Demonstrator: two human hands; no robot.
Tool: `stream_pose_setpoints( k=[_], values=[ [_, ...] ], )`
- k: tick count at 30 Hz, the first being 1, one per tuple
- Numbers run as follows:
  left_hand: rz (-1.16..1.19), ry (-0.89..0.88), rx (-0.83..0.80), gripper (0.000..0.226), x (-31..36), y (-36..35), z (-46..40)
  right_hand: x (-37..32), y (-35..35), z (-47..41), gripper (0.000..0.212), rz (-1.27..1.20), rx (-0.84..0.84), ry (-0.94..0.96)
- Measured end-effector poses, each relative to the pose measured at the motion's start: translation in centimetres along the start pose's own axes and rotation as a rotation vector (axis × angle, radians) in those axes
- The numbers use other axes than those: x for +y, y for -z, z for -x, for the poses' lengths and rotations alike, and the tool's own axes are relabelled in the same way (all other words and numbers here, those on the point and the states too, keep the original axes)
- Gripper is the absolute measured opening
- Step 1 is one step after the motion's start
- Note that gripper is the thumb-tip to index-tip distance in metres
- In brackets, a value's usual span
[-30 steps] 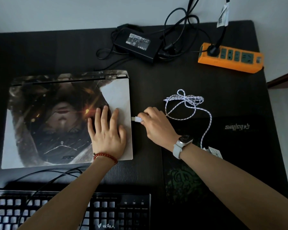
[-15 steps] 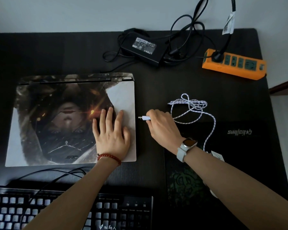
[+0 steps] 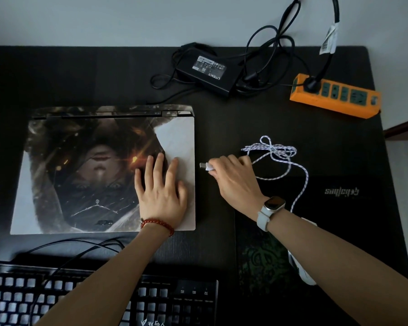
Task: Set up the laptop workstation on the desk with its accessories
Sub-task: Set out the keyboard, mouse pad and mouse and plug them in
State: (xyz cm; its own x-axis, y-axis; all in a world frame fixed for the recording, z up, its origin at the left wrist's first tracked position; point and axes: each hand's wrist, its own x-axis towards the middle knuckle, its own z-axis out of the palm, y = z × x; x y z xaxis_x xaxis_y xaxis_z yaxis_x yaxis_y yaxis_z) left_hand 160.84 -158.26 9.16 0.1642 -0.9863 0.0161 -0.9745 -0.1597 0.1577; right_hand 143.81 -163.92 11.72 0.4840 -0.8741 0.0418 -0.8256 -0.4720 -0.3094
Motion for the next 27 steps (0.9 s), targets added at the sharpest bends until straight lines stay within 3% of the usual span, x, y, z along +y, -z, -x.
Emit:
stream_pose_setpoints(
  k=[5, 9, 27],
  values=[
    [0.009, -0.004, 0.004, 0.051, 0.2, 0.2, 0.0, -1.2, -0.8, 0.1, 0.028, -0.115, -0.082, -0.151],
    [0.010, -0.001, 0.000, 0.051, 0.1, 0.3, 0.0, -1.8, -1.1, 0.1, 0.015, -0.235, -0.033, -0.246],
    [0.002, -0.005, 0.020, 0.051, 0.2, 0.3, 0.0, -1.3, -1.3, 0.1, 0.019, -0.284, -0.053, -0.129]
  ],
)
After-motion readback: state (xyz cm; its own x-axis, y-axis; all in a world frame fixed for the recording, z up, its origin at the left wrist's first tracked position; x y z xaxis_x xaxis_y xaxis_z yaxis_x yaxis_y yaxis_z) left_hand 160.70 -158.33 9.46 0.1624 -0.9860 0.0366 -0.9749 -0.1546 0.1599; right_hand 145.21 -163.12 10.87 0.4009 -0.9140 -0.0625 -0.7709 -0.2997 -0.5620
